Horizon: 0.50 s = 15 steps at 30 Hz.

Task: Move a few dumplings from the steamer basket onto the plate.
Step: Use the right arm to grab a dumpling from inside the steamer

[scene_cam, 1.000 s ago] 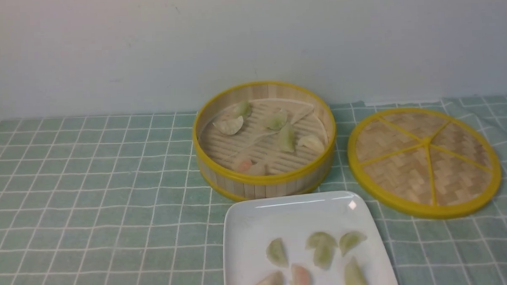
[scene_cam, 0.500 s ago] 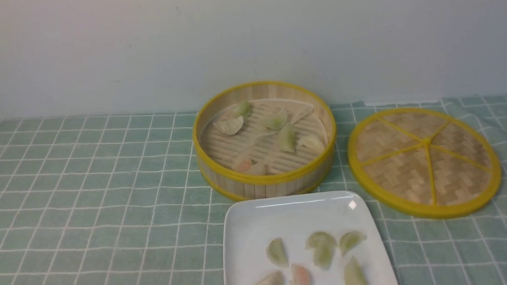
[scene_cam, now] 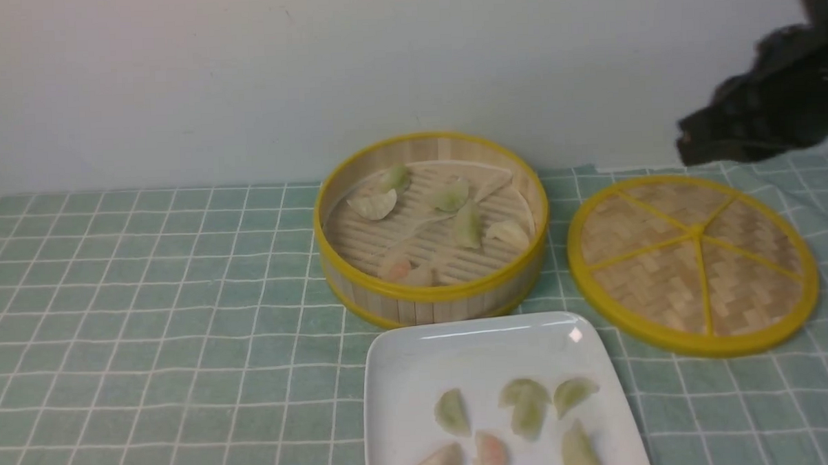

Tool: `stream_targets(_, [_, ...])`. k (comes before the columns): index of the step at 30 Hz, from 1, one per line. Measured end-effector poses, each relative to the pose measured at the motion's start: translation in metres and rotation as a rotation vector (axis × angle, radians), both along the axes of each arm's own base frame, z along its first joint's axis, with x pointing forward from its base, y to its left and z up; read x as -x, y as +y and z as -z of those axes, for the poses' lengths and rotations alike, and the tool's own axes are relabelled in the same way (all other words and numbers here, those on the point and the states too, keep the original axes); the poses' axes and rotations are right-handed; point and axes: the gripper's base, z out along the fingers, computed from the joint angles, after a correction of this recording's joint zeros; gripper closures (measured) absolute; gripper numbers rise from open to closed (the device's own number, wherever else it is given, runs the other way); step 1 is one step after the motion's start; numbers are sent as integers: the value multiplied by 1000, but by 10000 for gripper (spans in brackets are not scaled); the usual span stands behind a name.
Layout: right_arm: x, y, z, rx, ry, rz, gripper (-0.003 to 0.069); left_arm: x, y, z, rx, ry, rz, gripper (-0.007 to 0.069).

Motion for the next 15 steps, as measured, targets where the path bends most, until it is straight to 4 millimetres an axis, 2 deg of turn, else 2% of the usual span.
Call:
stream_targets(1, [-5, 5, 1, 8, 5, 1, 669, 0, 0, 0, 0, 0, 0, 631])
stream_targets(2, [-23, 23, 10, 48, 30, -13, 668, 0, 0, 0, 0, 0, 0, 631])
stream_targets(6, [-62, 55, 23, 123, 100, -38, 659, 0, 0, 0, 0, 0, 0, 631])
stream_targets(7, [-75, 66, 28, 129, 108, -47, 655, 0, 0, 0, 0, 0, 0, 631])
stream_targets(8, [-77, 68, 29, 130, 108, -48, 655, 0, 0, 0, 0, 0, 0, 631])
stream_targets(10, [-103, 91, 40, 113, 90, -57, 636, 0, 0, 0, 0, 0, 0, 631])
stream_targets(12, [-117, 107, 51, 99, 80, -67, 610, 0, 0, 0, 0, 0, 0, 631])
stream_targets(14, [-123, 115, 57, 92, 78, -74, 593, 0, 0, 0, 0, 0, 0, 631])
stream_targets(15, [-130, 125, 64, 79, 74, -83, 558, 0, 0, 0, 0, 0, 0, 631])
